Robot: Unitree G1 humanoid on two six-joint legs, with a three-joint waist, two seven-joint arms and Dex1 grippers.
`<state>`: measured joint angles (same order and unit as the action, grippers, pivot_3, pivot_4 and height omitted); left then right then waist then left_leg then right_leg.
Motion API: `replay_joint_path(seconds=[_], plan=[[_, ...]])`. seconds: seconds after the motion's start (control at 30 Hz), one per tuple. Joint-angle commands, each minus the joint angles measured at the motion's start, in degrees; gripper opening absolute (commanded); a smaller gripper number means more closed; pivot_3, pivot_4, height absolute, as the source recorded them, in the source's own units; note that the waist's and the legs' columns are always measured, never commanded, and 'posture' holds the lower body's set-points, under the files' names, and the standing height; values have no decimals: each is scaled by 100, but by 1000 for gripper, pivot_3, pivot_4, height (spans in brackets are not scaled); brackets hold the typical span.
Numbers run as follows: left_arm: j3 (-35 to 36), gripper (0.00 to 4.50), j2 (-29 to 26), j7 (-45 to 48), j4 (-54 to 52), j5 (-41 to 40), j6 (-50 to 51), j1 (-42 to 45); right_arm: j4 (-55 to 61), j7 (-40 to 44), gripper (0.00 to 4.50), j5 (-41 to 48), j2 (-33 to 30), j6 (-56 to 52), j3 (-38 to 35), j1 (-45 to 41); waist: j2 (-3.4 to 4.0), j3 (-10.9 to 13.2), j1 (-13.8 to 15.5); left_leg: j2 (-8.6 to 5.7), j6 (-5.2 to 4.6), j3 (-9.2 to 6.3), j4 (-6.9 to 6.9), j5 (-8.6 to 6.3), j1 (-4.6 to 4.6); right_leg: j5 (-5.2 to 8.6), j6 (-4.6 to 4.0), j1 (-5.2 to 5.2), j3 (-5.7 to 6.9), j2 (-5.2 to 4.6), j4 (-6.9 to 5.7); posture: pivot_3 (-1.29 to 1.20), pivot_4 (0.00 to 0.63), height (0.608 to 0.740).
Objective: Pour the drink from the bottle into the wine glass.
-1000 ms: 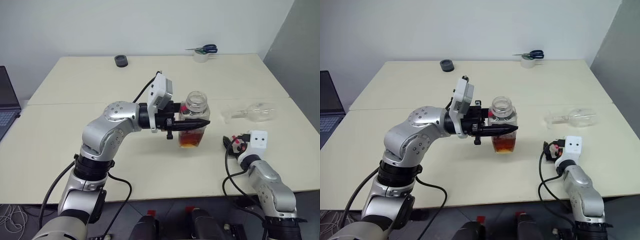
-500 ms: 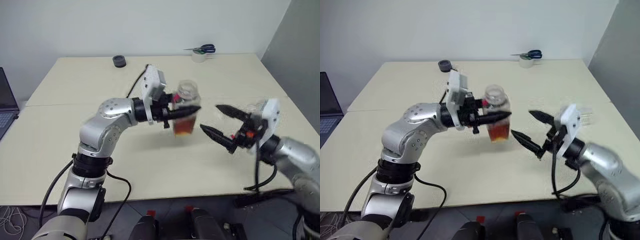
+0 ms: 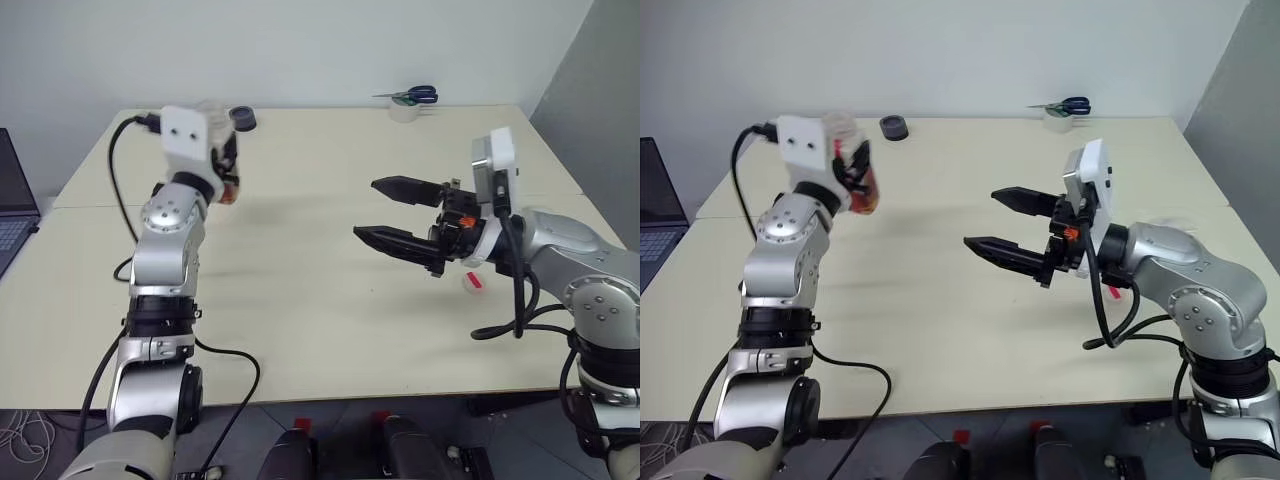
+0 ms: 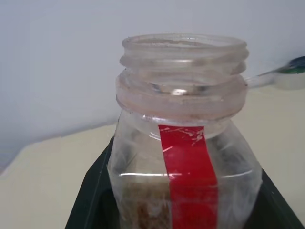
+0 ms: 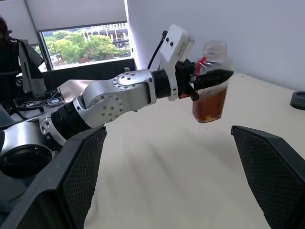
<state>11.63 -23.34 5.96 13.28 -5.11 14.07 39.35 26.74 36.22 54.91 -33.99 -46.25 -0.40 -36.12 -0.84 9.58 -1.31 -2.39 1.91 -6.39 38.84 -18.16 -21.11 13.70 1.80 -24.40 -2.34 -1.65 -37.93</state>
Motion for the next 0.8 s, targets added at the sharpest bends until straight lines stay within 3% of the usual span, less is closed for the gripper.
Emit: replay_joint_path(seconds=[0.03,0.27,0.67,0.8], plan=[[297,1818,160,-291,158,-54,-631,-173,89,151,4457,-135,119,208,32,-103,-1,-1,5,0,0,0,1,0,1,0,0,0,0,0,-2,0,150,740],[553,1818,283,-1,756,-375,-1210,-539,115,185,4457,-237,256,240,21,-71,-6,-3,17,0,0,-2,2,0,0,-1,1,0,4,-1,-2,0,150,740],[658,1818,248,313,950,-663,-1259,-650,248,-37,4457,-121,296,89,-40,-143,-8,-4,16,-1,0,-1,1,0,2,-1,1,1,3,-1,-3,0,150,740],[651,3035,242,310,929,-681,-1250,-688,248,-103,4500,-72,303,37,-59,-195,-8,-5,15,-1,0,-1,1,0,2,-1,1,1,4,-1,-3,0,150,740]])
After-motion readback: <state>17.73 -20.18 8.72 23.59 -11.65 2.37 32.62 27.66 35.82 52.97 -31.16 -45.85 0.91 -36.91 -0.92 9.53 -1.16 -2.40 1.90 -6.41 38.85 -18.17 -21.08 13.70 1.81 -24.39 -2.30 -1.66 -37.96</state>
